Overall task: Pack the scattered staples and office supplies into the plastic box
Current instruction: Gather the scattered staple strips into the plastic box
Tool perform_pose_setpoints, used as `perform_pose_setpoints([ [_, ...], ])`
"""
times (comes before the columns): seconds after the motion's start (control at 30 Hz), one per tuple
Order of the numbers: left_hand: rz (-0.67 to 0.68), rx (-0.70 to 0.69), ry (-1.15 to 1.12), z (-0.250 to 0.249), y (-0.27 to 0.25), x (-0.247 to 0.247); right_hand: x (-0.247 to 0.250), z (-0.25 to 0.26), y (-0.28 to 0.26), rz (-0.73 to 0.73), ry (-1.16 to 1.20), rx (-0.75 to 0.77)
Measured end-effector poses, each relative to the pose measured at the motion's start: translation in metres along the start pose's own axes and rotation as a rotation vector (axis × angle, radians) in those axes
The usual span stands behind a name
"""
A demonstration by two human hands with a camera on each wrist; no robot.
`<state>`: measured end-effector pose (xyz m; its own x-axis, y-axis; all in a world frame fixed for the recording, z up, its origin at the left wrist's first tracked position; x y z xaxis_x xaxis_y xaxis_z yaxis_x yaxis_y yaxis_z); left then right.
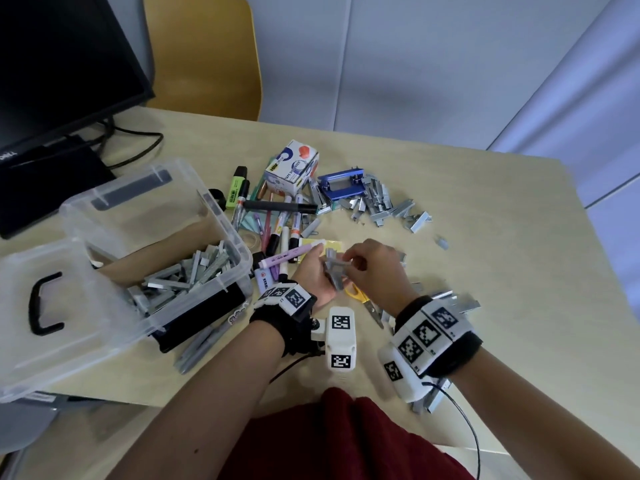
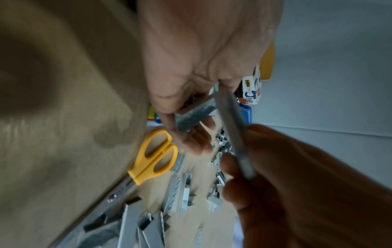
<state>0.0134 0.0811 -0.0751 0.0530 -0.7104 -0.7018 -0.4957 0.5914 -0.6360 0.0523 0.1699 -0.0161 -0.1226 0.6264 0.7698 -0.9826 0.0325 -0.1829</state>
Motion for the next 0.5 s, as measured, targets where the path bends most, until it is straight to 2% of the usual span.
perform_pose_setpoints([
  [0.17,-0.033,0.009,0.064,0.003,0.009,0.003,-0.014,0.001,-0.002,0.041,-0.085,0.036],
  [0.27,-0.076,0.022,0.080,0.003,0.013,0.004,-0.001,-0.006,-0.002,-0.039,-0.001,0.021],
  [0.37,-0.066,0.029,0.133,0.001,0.016,0.002,0.019,-0.028,-0.001,-0.146,0.083,-0.090],
  [0.43,-0.038,0.050,0.166,0.001,0.019,0.001,0.026,-0.052,0.002,-0.136,0.046,-0.188],
  [0.5,-0.001,0.052,0.164,0.001,0.017,-0.002,0.028,-0.075,0.006,-0.066,-0.026,-0.259],
])
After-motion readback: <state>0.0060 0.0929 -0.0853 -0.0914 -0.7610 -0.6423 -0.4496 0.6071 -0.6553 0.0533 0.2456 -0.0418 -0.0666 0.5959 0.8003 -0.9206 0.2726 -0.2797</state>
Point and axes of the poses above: each hand's wrist, its own y-axis towards the middle knuckle, its own x-axis out of the back of the hand, z = x × y, the point moved 3 cm from there along y, towards the middle knuckle, and after that the axes turned 11 degrees about z, right-handed, at the moved point
